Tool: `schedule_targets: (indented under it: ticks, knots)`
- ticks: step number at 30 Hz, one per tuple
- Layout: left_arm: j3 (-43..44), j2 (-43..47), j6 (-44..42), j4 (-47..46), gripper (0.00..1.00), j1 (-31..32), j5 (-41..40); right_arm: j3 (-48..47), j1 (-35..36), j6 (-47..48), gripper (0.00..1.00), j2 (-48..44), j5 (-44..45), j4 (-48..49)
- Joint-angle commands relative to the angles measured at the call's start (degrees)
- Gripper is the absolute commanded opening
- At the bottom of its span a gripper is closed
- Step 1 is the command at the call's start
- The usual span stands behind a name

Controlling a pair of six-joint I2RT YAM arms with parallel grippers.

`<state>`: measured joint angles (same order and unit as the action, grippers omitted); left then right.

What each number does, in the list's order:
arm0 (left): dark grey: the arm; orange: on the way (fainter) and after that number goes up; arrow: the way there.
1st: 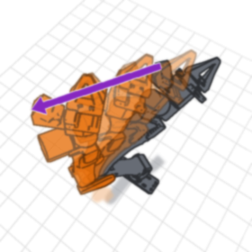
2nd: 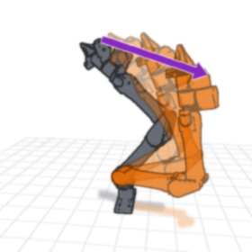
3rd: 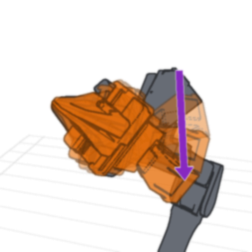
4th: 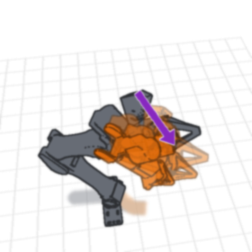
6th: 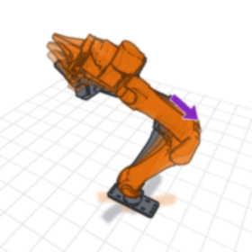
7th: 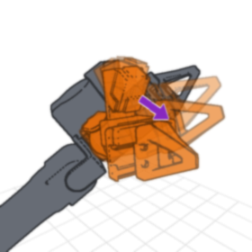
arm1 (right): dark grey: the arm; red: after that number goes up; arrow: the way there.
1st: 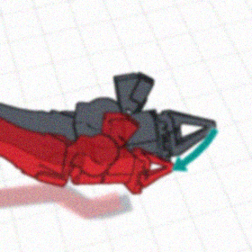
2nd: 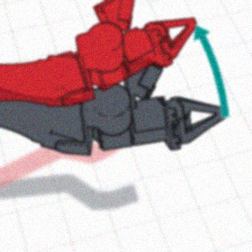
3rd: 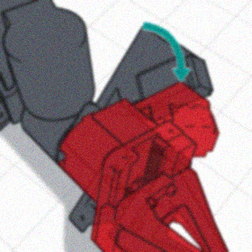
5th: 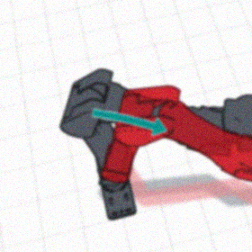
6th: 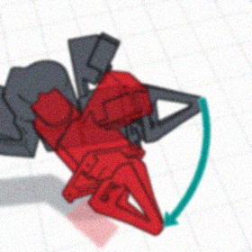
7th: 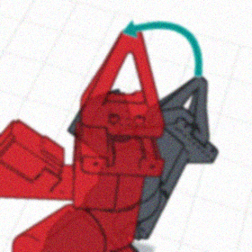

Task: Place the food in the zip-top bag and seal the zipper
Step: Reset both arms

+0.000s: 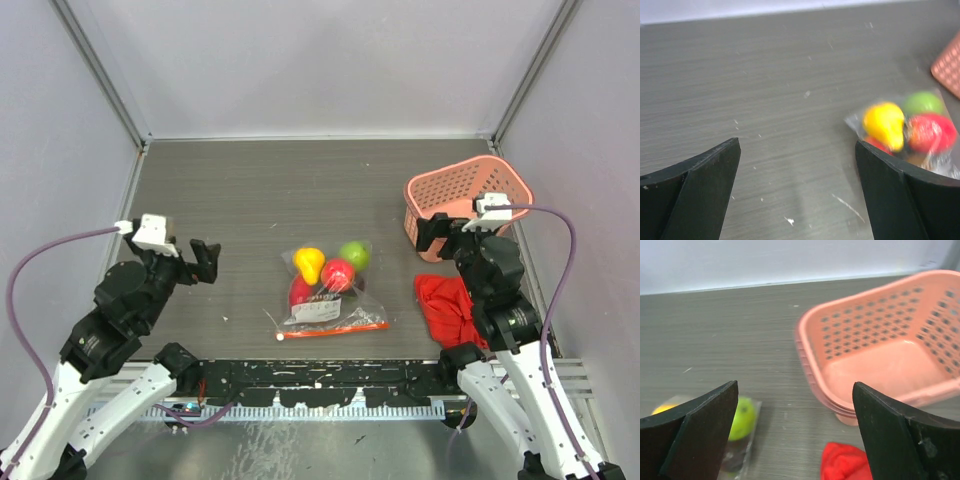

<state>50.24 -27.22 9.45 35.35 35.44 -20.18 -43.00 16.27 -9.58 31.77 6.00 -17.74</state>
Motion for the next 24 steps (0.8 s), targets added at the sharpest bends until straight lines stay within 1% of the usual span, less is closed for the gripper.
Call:
schedule_targets:
  ticks: [1, 6, 12, 18, 24]
  knots:
    - [-0.6, 4.4, -1.1, -8.9, 0.98, -0.4, -10.6, -2.6, -0.2, -1.6, 1.00, -3.4, 17.3, -4.7]
    - [-6.9, 10.7, -5.0, -17.8, 0.98, -0.4, -13.8, -0.2, -0.3, -0.8, 1.00, -9.8, 25.4, -2.8]
    - [-12.5, 15.9, -5.7, -21.4, 0.98, -0.4, -15.4, 3.6, -0.2, -0.2, 1.00, -16.0, 31.8, -1.1]
    - [-13.2, 16.2, -5.7, -22.4, 0.98, -0.5, -14.8, 4.3, -0.2, -0.7, 1.00, -17.4, 32.8, -1.2]
    - [-12.8, 15.2, -5.7, -21.8, 0.98, -0.8, -14.4, 4.2, -0.2, -0.3, 1.00, -17.3, 31.5, -1.2]
